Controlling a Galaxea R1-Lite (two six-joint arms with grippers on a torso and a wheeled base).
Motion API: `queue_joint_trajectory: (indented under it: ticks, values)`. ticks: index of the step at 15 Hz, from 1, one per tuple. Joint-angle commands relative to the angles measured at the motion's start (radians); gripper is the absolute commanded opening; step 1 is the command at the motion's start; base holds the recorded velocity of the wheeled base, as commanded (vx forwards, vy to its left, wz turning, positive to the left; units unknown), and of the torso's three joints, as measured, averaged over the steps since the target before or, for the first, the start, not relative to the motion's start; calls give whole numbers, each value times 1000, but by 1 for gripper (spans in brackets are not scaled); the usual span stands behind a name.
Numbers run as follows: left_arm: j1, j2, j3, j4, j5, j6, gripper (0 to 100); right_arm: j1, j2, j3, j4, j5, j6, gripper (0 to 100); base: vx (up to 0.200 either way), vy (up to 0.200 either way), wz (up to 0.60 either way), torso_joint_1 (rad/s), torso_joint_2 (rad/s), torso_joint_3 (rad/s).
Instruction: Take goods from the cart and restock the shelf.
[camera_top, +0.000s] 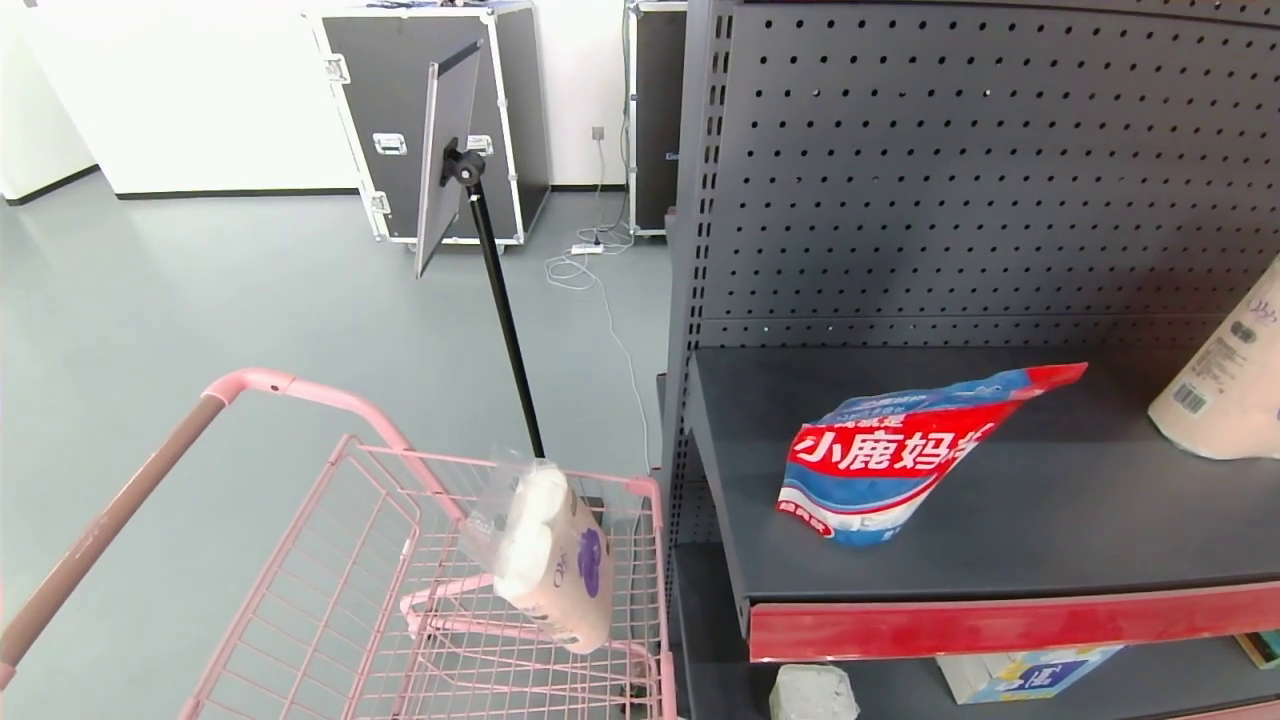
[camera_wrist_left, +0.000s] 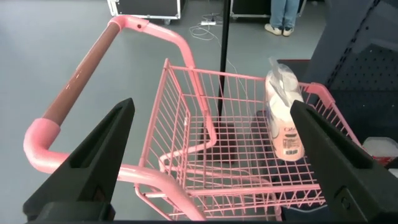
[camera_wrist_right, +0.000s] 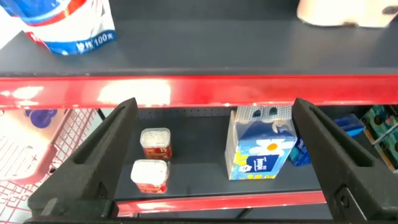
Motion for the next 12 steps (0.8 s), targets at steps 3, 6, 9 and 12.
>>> queue_joint_trajectory:
  ticks: [3,6,9,12]
  values:
    - [0,2,0,0,1,-1,100,0,0,0,0,0,0,100,0,0,0,-141,347,206]
    - [0,0,0,0,1,-1,100,0,0,0,0,0,0,100,0,0,0,-144,369,222]
    - [0,0,0,0,1,-1,100,0,0,0,0,0,0,100,0,0,0,-149,383,237]
    - [0,0,0,0,1,-1,100,0,0,0,0,0,0,100,0,0,0,-152,427,266]
